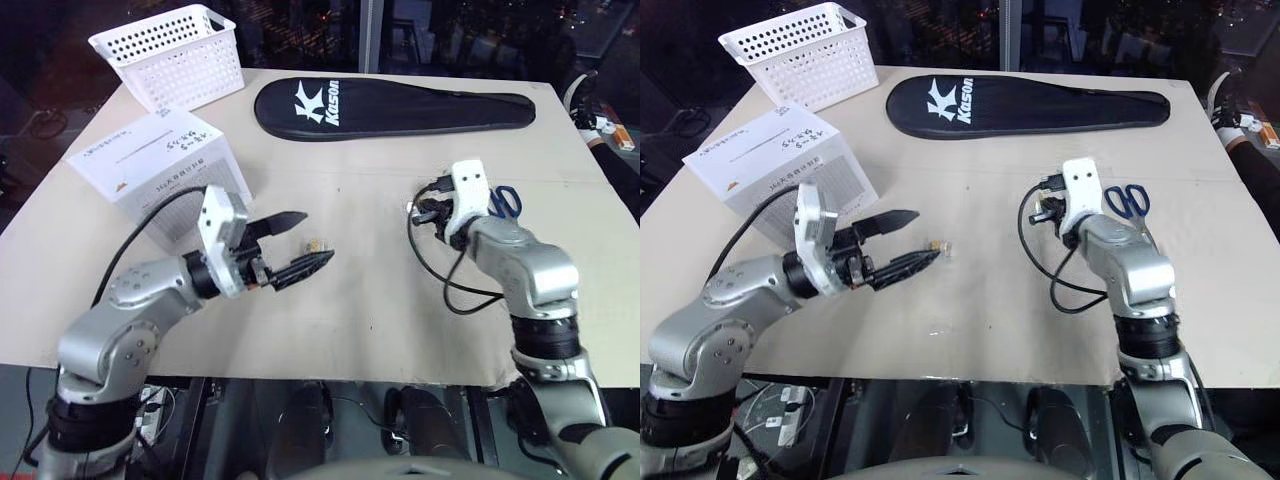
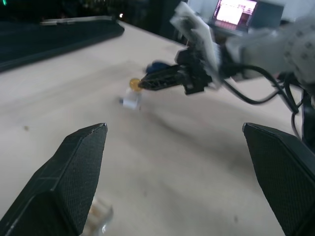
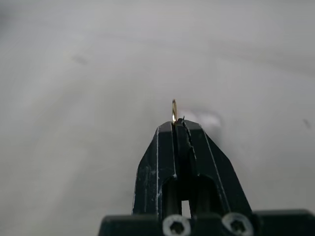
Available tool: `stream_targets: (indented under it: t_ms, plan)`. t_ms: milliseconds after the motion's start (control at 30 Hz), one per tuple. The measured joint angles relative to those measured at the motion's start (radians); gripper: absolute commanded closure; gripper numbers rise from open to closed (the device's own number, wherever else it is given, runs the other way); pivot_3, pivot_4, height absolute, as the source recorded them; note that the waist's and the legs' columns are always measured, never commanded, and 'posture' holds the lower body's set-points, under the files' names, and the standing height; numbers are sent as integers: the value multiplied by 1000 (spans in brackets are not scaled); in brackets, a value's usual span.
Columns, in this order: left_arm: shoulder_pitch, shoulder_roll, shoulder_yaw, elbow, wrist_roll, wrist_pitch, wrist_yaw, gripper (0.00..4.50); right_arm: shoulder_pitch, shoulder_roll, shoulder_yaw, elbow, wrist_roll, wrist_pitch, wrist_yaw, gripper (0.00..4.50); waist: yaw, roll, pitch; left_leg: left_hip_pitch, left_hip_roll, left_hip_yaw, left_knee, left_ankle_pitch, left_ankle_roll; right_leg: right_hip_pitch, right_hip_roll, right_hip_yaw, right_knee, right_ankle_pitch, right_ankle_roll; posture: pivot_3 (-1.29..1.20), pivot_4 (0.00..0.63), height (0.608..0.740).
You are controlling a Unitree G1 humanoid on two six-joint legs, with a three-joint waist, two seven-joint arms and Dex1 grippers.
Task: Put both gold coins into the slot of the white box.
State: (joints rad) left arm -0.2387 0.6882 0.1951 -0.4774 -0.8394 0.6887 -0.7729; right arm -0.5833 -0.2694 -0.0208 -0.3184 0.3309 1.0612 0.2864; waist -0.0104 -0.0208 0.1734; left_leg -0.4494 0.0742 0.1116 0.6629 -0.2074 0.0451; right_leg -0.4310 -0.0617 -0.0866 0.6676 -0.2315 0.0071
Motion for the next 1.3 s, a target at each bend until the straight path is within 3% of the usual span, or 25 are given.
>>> stream_targets:
  t_ms: [100, 167, 233, 333, 600, 1067, 1167, 1233, 1300]
  plan:
    - [-81, -2, -7, 46, -49, 42, -14, 1159, 3, -41, -48, -148, 157, 37, 126, 4500, -2, 0, 0, 0, 0, 0, 0, 0, 0, 0, 1, 0, 0, 0, 0, 0, 150, 740]
    - [-113, -3, -17, 66, -60, 54, -32, 2246, 4, -65, -58, -199, 228, 64, 173, 4500, -5, 0, 0, 1, 0, 0, -1, 0, 0, 0, 1, 1, 0, 0, 0, 0, 150, 740]
    - [-145, -7, -38, 83, -69, 69, -52, 2246, 5, -90, -72, -231, 289, 87, 206, 4500, -3, 0, 0, 1, 0, 0, -1, 0, 0, 0, 1, 0, 0, 0, 0, 0, 150, 740]
    - [-234, -34, -71, 123, -101, 103, -76, 2954, -2, -112, -85, -281, 406, 123, 253, 4500, 2, 0, 0, 0, -1, 0, -1, 0, 0, 0, 1, 0, -1, 0, 0, 0, 150, 740]
    - [-307, -40, -121, 165, -103, 116, -131, 2954, -9, -158, -127, -304, 582, 155, 239, 4500, -2, 0, 0, 0, -1, 0, -2, 0, 0, 0, 2, 1, -2, 0, 0, 0, 150, 740]
    - [-319, -45, -128, 166, -96, 127, -150, 2954, -17, -200, -119, -309, 725, 135, 187, 4500, 0, -1, 0, 0, -1, 0, -2, 0, 0, 0, 1, 1, -2, 0, 0, 0, 150, 740]
    - [-321, -46, -128, 166, -99, 134, -165, 3717, -25, -212, -114, -309, 744, 130, 177, 4500, 0, -1, 0, 0, -1, 0, -2, 0, 0, 0, 1, 1, -2, 0, 0, 0, 150, 740]
    - [-324, -45, -126, 163, -112, 142, -185, 4481, -32, -218, -116, -306, 751, 127, 162, 4500, 0, -1, 0, 0, -1, 0, -2, 0, 0, 0, 1, 1, -2, 0, 0, 0, 150, 740]
    - [-324, -44, -123, 163, -121, 151, -192, 4481, -33, -227, -117, -301, 768, 126, 159, 4500, 0, -1, 0, 0, -1, 0, -2, 0, 0, 0, 1, 1, -2, 0, 0, 0, 150, 740]
